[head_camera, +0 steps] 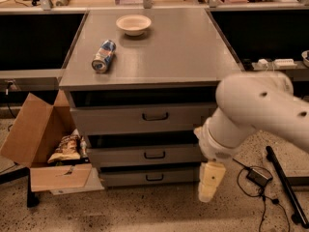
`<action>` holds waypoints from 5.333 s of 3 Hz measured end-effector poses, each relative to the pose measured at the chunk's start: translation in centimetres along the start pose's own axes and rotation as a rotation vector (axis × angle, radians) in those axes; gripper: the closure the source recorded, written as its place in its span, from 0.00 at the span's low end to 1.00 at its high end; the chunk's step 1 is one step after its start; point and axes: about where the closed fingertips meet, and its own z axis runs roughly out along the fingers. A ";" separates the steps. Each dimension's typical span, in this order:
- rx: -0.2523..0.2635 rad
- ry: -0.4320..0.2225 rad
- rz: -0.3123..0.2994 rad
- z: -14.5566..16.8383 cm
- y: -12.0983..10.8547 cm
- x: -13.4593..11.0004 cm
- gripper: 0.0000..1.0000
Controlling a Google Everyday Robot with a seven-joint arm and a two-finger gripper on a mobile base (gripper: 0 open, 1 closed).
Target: Open middle drawer
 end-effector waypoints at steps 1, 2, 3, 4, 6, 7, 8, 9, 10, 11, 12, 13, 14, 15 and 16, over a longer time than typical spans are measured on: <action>-0.027 0.001 -0.022 11.2 -1.4 8.3 0.00; -0.056 -0.009 -0.051 17.5 -2.4 12.3 0.00; -0.089 -0.019 -0.049 19.3 -1.7 12.6 0.00; -0.089 -0.019 -0.049 19.3 -1.7 12.6 0.00; 0.010 0.001 -0.214 20.7 -6.7 11.8 0.00; 0.010 -0.003 -0.265 22.0 -9.4 11.3 0.00; -0.006 -0.043 -0.259 24.2 -12.9 11.4 0.00; -0.008 -0.071 -0.237 25.5 -14.8 11.4 0.00; 0.003 -0.130 -0.200 26.5 -16.4 11.5 0.00; 0.021 -0.173 -0.172 27.3 -17.7 11.2 0.00; 0.027 -0.199 -0.154 28.2 -18.7 10.7 0.00; 0.022 -0.211 -0.152 29.1 -19.2 9.9 0.00; 0.006 -0.212 -0.170 29.9 -18.8 8.8 0.26; 0.006 -0.214 -0.179 29.8 -18.5 8.7 0.57; 0.006 -0.215 -0.182 29.7 -18.6 8.5 0.82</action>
Offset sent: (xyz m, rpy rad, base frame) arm 0.0320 -0.1171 -0.2805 0.0285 0.0649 0.1018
